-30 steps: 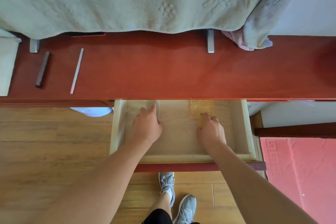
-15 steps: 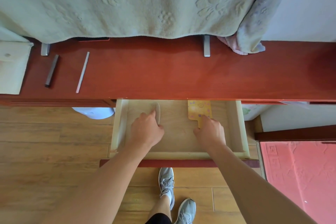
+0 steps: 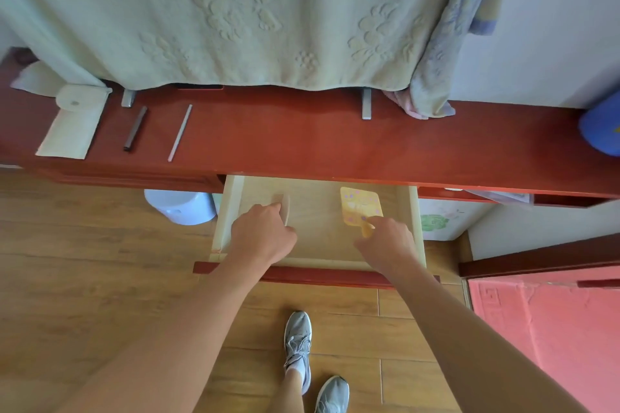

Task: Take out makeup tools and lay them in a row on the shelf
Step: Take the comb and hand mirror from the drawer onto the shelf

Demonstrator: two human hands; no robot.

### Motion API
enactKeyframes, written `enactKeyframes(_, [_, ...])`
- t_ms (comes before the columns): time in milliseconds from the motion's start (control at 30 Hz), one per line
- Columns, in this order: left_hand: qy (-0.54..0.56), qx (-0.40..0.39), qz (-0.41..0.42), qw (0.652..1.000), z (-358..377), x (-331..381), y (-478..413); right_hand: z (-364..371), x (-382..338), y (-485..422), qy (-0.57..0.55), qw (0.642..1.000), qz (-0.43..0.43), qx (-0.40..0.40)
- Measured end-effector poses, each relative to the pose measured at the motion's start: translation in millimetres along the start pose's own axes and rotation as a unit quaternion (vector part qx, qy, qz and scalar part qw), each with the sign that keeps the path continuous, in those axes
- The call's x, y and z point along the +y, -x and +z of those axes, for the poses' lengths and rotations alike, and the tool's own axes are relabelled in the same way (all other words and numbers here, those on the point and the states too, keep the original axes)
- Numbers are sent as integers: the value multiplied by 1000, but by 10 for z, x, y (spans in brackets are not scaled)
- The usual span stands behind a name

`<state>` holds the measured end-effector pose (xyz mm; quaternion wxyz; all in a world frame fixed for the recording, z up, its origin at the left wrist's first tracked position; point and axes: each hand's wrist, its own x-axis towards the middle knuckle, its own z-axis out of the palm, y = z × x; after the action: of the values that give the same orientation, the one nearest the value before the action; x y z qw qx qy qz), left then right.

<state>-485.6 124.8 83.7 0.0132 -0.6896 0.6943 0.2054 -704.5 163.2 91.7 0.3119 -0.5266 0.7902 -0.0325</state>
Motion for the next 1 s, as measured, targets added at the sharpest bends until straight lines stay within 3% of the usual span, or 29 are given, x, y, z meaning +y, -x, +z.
enactKeyframes(433, [-41,107,32,993,-447,217,-33,-395,-212,34,-12,994,-55,95])
enactKeyframes(1000, [-58,61,57,995,-507,172,-1490,-319,-942,-1214,-3,998,-26,66])
